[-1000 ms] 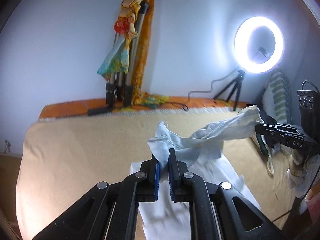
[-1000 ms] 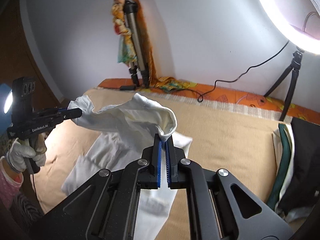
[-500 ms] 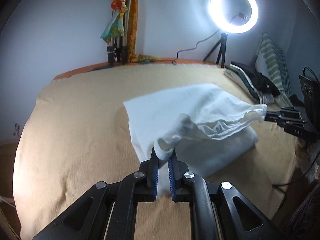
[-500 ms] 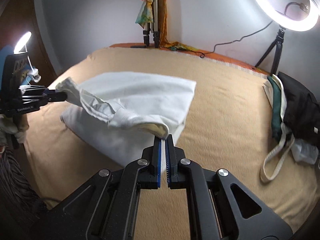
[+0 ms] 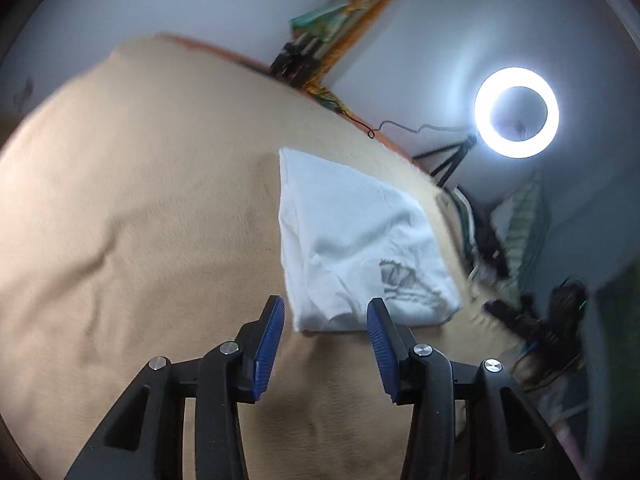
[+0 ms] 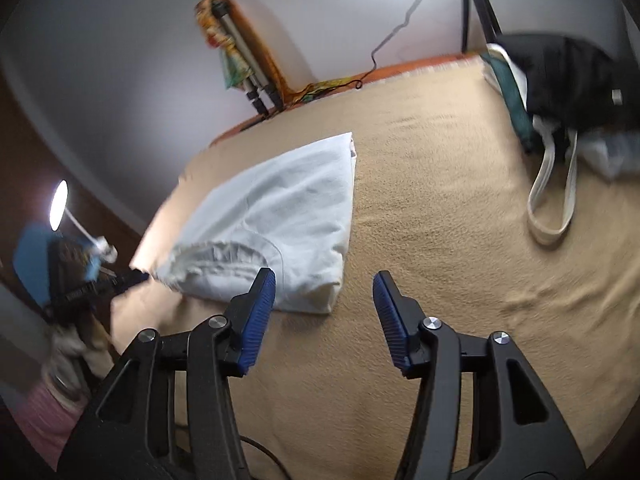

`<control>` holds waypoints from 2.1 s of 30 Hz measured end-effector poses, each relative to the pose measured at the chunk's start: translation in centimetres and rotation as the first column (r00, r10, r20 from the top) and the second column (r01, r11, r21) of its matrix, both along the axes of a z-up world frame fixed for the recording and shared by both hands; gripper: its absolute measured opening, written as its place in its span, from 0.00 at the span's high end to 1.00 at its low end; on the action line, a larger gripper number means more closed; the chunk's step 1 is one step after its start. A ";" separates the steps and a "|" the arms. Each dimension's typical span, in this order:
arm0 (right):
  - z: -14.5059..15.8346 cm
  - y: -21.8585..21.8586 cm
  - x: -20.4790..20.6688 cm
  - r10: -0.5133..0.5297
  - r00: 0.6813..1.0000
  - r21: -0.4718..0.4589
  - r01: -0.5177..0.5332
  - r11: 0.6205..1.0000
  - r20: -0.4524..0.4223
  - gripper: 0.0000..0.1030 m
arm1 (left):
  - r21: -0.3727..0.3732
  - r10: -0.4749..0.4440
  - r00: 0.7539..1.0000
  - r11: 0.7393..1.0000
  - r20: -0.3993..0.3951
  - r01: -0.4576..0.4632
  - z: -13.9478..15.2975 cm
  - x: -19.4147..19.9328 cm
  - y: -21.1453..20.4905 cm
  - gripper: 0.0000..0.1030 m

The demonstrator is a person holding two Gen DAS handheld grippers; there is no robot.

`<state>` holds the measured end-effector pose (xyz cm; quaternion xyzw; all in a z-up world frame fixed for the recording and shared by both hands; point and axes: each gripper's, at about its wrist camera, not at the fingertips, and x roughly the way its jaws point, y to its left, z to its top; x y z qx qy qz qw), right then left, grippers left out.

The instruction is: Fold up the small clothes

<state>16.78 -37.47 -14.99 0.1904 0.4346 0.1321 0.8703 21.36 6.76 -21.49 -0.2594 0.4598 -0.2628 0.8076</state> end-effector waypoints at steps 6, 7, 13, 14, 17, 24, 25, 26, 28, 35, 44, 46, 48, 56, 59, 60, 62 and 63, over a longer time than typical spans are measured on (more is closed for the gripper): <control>-3.0 0.1 2.6 -0.046 0.992 0.078 0.056 0.995 -0.121 0.50 | -0.100 -0.002 0.992 0.995 -0.125 -0.011 -2.1 2.0 -1.2 0.69; -3.3 0.3 2.9 -0.036 0.990 0.094 0.049 0.994 -0.135 0.54 | -0.109 -0.008 0.991 0.994 -0.135 -0.007 -2.4 2.1 -1.5 0.75; -2.3 2.4 2.8 0.046 0.994 0.090 -0.037 0.995 -0.102 0.92 | -0.072 -0.035 0.992 0.997 -0.125 0.026 -2.4 1.9 -2.3 0.96; -1.9 2.4 2.5 0.047 0.995 0.110 -0.037 0.993 -0.088 0.93 | -0.060 -0.036 0.992 0.998 -0.118 0.029 -2.1 1.9 -2.3 0.97; -1.0 1.6 1.7 0.020 0.997 0.212 -0.004 0.977 -0.074 0.94 | -0.089 -0.034 0.994 0.996 -0.105 0.025 -1.1 2.0 -1.8 0.98; -2.7 0.4 0.9 -0.018 0.987 0.271 0.061 0.961 -0.157 0.94 | -0.030 -0.049 0.992 0.999 -0.121 0.045 -2.1 1.5 -1.1 0.98; -3.4 0.8 0.9 -0.013 0.983 0.240 0.058 0.969 -0.184 0.94 | -0.008 -0.049 0.990 0.999 -0.129 0.049 -2.7 1.4 -1.3 0.98; -4.0 1.4 1.0 -0.008 0.979 0.198 0.049 0.979 -0.205 0.94 | 0.009 -0.048 0.990 0.999 -0.132 0.049 -3.0 1.2 -1.4 0.97; -4.4 2.6 1.1 0.002 0.975 0.080 0.016 0.997 -0.221 0.94 | 0.041 -0.053 0.989 0.997 -0.139 0.059 -3.5 0.9 -1.6 0.97; -1.6 3.7 1.3 0.022 0.991 -0.093 -0.035 0.995 -0.131 0.93 | 0.125 -0.023 0.999 0.992 -0.047 0.029 -0.3 0.3 -0.6 0.78; 1.0 2.2 6.8 0.041 0.999 0.041 -0.040 0.998 -0.017 0.58 | 0.129 -0.054 0.996 0.991 0.065 0.045 4.0 4.2 -3.0 0.68; 0.3 1.7 8.9 0.026 0.999 0.079 -0.023 0.997 -0.028 0.58 | 0.139 -0.064 0.995 0.989 0.079 0.053 4.3 5.6 -4.0 0.62; -0.8 0.9 11.1 0.006 0.999 0.135 0.000 0.991 -0.046 0.58 | 0.140 -0.069 0.994 0.989 0.083 0.057 4.2 6.9 -5.3 0.56; -5.5 -0.5 17.0 0.034 0.993 0.323 0.006 0.947 -0.117 0.58 | 0.190 -0.110 0.989 0.978 0.100 0.089 2.6 11.4 -9.9 0.53; -6.7 -0.1 18.2 0.060 0.990 0.357 -0.011 0.934 -0.126 0.58 | 0.218 -0.119 0.987 0.971 0.104 0.094 1.6 12.2 -10.8 0.52; -7.0 0.0 18.4 0.061 0.990 0.370 -0.009 0.929 -0.129 0.58 | 0.218 -0.119 0.988 0.971 0.097 0.096 1.2 12.4 -10.8 0.52; -7.5 0.3 19.0 0.068 0.990 0.403 -0.011 0.915 -0.127 0.65 | 0.215 -0.115 0.990 0.972 0.080 0.096 0.2 12.8 -10.9 0.52; -7.6 0.4 19.2 0.073 0.990 0.413 -0.016 0.911 -0.122 0.75 | 0.217 -0.114 0.991 0.971 0.076 0.095 -0.2 12.9 -10.9 0.52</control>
